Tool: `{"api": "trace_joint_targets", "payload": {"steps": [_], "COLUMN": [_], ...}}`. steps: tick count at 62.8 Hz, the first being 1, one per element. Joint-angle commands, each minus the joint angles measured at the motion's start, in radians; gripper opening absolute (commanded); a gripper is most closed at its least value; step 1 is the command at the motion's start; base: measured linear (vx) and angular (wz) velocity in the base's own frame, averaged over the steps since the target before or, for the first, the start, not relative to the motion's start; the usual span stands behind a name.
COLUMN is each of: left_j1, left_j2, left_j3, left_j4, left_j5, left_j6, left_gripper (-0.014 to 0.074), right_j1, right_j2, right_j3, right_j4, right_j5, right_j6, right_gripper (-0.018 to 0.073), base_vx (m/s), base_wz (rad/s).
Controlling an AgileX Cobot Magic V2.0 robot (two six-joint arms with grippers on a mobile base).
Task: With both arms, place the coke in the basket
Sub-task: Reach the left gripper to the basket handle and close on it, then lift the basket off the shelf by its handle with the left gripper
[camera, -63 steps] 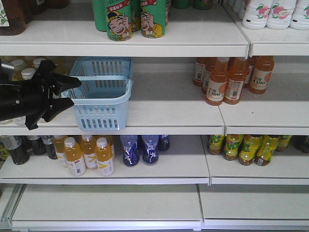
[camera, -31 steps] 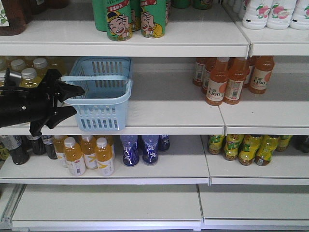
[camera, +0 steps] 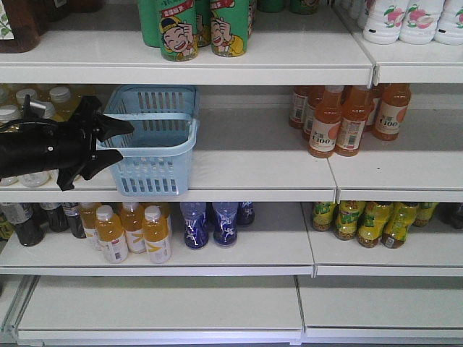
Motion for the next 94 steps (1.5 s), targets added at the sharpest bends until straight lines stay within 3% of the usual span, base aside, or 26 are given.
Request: {"api": "trace_joint_targets", "payload": {"steps": [1,25,94], "left_j1": [0.000,0.000,0.000], "left_j2": [-0.011,0.108,0.267], "left_j3": [-0.073,-0.224,-0.420], "left_j4": [-0.094,-0.094,-0.094], "left_j5": [0.032,0.024,-0.031], "left_j6": [-0.021,-0.053,-0.103], "left_gripper": [0.0447,0.0447,0.0428], "right_j1": [-0.001,-0.001,-0.001], "right_j2": [-0.012,-0.012,-0.012], "right_j3": [0.008,0.007,0.007], "right_j4": [-0.008,-0.008,-0.008], "right_j5": [-0.074,-0.072,-0.074], "right_j6": [-0.003,-0.003,-0.003], "right_gripper": [-0.0002,-0.0002,-0.0002], "base_vx": [0.00,0.00,0.00], "base_wz": [0.00,0.00,0.00]}}
